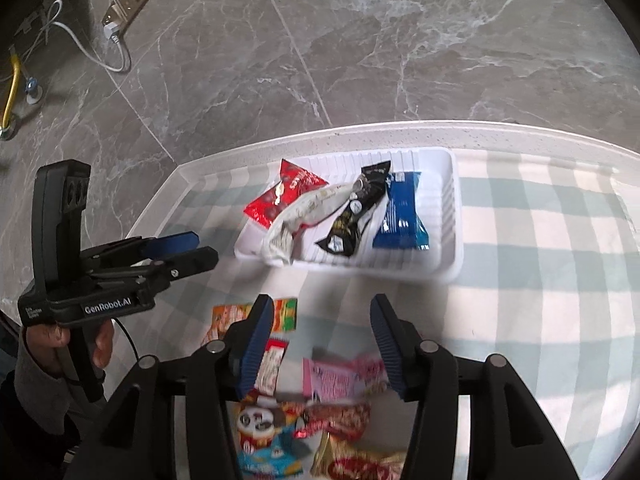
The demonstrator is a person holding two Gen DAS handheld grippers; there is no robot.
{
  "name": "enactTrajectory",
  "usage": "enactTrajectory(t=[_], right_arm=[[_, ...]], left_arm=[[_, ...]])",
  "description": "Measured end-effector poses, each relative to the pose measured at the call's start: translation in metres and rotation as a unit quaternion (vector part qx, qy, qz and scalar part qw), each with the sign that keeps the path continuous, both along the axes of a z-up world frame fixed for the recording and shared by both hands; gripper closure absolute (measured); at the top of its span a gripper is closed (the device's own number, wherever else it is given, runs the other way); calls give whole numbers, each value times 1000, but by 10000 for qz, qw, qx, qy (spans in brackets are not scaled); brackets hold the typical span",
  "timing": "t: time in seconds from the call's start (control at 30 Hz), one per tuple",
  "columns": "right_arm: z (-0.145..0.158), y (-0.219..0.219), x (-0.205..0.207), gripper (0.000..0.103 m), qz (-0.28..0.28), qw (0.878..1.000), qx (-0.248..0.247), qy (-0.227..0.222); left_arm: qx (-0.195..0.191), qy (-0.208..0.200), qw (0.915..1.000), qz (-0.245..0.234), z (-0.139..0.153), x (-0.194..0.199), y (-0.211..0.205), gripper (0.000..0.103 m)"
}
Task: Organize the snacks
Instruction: 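Move both open grippers down over the remaining snack pile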
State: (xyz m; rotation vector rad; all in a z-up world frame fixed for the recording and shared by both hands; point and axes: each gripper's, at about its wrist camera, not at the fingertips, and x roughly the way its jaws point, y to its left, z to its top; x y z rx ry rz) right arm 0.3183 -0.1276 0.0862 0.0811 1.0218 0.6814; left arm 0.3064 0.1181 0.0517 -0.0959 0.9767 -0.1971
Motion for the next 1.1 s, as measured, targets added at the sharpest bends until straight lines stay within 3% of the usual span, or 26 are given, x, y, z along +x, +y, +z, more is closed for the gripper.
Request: enactTrajectory(t=[0.4, 0.77, 1.1], right_arm=[[-3, -16, -56, 45, -76, 9996, -205, -165], [-24, -20, -95, 45, -7, 9987, -508, -95], [-34, -12, -117, 45, 173, 9982, -576, 33]], left_arm=[[266, 24, 9996, 47, -8, -61, 3, 50], [338, 453, 9980, 281, -42, -113, 29, 50], [334, 708, 9964, 332, -67, -137, 46, 50]])
